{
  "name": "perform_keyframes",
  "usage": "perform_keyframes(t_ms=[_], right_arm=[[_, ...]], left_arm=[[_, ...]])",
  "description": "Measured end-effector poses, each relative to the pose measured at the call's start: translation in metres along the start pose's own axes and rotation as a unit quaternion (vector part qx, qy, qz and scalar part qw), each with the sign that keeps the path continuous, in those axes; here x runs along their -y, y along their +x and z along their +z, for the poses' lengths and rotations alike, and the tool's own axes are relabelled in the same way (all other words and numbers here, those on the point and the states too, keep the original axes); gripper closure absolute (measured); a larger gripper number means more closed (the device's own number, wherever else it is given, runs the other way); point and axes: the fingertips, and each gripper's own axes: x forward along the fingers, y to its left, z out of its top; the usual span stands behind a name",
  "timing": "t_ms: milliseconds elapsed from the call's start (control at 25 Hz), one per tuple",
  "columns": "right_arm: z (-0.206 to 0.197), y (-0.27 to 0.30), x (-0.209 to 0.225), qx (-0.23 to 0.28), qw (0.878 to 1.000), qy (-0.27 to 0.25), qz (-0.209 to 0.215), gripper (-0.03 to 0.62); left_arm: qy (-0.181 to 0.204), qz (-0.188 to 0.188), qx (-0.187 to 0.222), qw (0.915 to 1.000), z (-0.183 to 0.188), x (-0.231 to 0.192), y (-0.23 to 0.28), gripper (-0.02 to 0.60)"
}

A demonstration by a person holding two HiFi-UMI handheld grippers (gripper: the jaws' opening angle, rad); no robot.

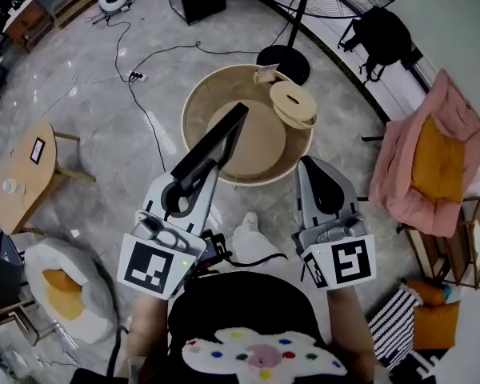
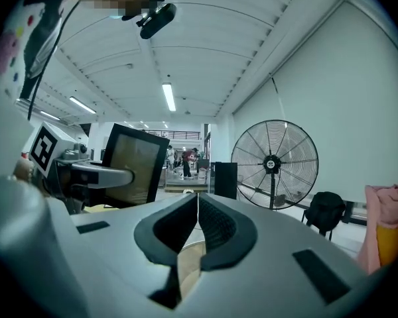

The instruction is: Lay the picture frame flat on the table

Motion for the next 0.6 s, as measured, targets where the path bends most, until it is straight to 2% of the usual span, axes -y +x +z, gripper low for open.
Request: perform_keyframes(t_ms=[240, 600], right_arm=[[0.002, 0.022, 0.027, -0.006, 1.000, 0.001, 0.009, 0.560], [-0.001, 0.032, 0.042, -0.012, 1.000, 0.008, 0.003, 0.560]], left_arm=[[-0.005, 0.008, -0.013, 0.9999, 0.002, -0.008, 0.030, 0.558], [0.000, -0.004, -0.022, 0.9998, 0.003, -0.009, 0.051, 0.558]])
